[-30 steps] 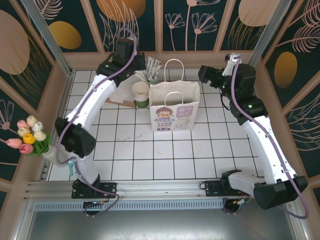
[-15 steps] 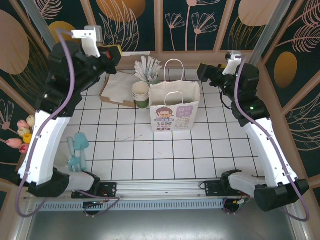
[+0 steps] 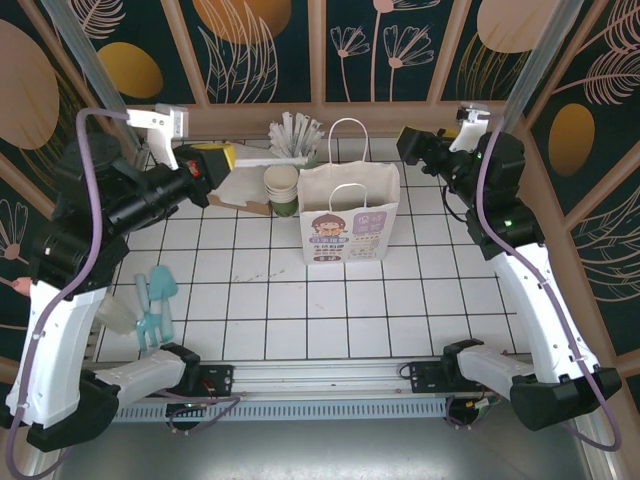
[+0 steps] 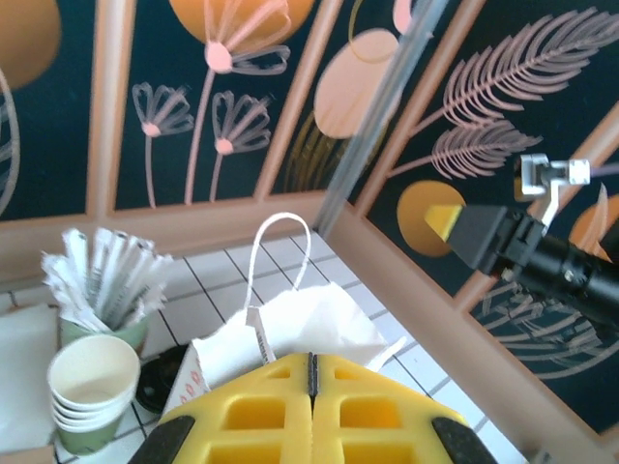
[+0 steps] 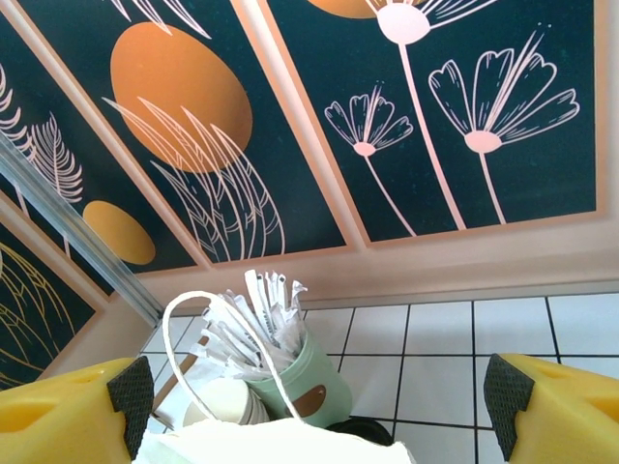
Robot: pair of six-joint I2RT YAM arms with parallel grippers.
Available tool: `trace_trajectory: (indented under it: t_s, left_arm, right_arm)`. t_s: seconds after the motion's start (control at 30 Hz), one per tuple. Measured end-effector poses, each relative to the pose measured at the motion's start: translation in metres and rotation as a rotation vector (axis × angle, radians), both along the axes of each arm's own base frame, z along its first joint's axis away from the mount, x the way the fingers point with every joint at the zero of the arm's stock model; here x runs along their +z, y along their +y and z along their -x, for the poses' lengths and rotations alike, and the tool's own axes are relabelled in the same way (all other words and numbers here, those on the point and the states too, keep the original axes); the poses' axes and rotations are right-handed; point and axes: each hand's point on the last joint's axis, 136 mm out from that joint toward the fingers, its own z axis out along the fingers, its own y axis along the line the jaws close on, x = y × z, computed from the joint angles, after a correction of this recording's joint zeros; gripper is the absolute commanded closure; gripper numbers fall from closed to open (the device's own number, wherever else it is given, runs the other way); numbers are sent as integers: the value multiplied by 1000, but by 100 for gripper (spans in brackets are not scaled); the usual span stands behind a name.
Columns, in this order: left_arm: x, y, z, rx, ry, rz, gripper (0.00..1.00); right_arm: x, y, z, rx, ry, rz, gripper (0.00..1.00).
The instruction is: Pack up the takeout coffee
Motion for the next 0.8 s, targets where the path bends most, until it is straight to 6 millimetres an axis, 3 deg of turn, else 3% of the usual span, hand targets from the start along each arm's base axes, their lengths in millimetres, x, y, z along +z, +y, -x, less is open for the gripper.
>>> trace_trajectory:
  t_s: [0.13,0.43,0.6,0.8]
  left_arm:
    - [-37,-24,-16,-90,104,-25,100]
    - [-114,-83,-80,-233,278,-6,100]
    - [-134,-97,-104,-241,289,33,100]
    - [-139,-103,-112,-253,256,57,100]
  right_arm:
    - [0,3,1,10,2,-7,11]
    - [-9,8,2,23,23,-3,11]
    - [-13,9,5,24,28,0,11]
    - [-14,8,7,17,28,1,11]
